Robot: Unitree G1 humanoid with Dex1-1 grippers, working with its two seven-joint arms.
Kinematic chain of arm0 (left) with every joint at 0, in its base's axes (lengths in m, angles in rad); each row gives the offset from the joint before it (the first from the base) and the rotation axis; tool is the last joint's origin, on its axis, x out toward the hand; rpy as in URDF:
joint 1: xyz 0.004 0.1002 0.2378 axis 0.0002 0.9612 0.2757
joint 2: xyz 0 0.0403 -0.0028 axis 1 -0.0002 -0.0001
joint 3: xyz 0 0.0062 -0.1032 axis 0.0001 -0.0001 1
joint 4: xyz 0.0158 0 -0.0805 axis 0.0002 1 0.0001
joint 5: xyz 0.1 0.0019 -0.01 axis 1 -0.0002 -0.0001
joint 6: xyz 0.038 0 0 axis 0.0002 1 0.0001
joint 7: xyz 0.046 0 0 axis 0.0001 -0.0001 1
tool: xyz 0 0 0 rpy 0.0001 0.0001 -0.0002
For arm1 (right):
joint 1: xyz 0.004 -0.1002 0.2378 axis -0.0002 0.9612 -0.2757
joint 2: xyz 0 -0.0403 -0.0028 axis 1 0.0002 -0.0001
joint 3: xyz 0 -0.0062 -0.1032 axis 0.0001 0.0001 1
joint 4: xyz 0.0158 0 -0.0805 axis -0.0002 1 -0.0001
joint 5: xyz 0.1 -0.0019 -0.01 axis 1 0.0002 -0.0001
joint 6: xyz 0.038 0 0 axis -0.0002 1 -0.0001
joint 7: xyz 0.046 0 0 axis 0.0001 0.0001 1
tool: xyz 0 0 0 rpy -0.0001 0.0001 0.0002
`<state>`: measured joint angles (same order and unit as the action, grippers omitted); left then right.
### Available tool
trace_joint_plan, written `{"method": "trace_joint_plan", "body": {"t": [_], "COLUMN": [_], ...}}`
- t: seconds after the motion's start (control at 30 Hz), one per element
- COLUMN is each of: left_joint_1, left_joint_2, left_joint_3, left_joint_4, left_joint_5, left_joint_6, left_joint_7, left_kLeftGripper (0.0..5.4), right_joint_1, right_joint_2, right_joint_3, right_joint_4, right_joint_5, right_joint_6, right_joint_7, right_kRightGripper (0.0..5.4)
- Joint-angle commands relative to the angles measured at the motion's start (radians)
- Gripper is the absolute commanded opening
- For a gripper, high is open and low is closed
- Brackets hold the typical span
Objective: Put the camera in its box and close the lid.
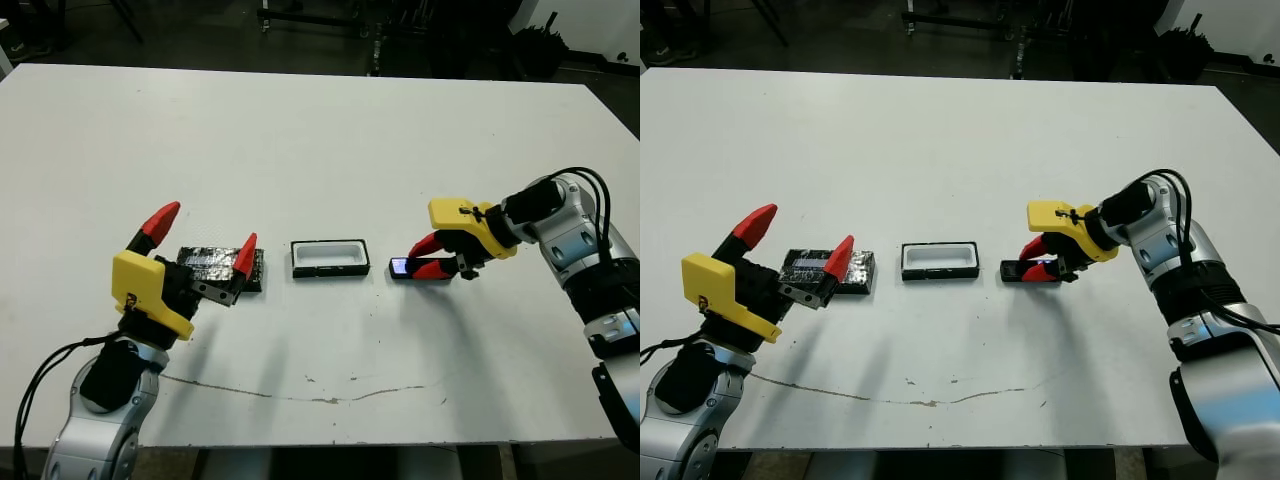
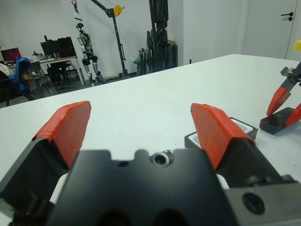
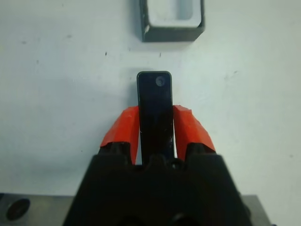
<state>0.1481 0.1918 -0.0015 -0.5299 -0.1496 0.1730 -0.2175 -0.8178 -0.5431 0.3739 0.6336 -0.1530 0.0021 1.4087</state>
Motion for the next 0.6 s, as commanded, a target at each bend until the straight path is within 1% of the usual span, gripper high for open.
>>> {"method": "trace_joint_plan", "body": {"t": [0.03,0.07,0.27,0.33,0.43,0.47,0.6], "left_joint_1": [0.01,0.01,0.009,0.008,0.006,0.005,0.004], "left_joint_2": [-0.001,-0.001,0.0,-0.001,0.0,-0.002,-0.003], "left_joint_3": [0.001,0.001,-0.003,-0.002,-0.005,-0.006,-0.007], "left_joint_4": [0.0,-0.001,-0.001,0.0,-0.001,-0.002,-0.002], "left_joint_5": [0.007,0.004,0.014,0.009,0.013,0.012,0.012], "left_joint_6": [0.0,0.002,0.0,-0.001,0.003,0.006,0.007], "left_joint_7": [0.005,0.004,0.007,0.004,0.005,0.006,0.008], "left_kLeftGripper": [5.4,5.4,5.4,5.4,5.4,5.4,5.4], "right_joint_1": [0.009,0.009,0.02,0.02,0.022,0.021,0.006], "right_joint_2": [-0.005,-0.003,-0.004,-0.001,0.003,0.005,0.017], "right_joint_3": [-0.029,-0.035,-0.075,-0.093,-0.123,-0.13,-0.14], "right_joint_4": [-0.002,-0.002,-0.046,-0.054,-0.054,-0.054,-0.047], "right_joint_5": [0.027,0.035,0.082,0.111,0.155,0.164,0.184], "right_joint_6": [0.085,0.105,0.156,0.196,0.192,0.185,0.196], "right_joint_7": [-0.013,-0.016,-0.039,-0.034,-0.031,-0.034,-0.042], "right_kRightGripper": [1.66,1.66,1.66,1.66,1.66,1.66,1.66]}}
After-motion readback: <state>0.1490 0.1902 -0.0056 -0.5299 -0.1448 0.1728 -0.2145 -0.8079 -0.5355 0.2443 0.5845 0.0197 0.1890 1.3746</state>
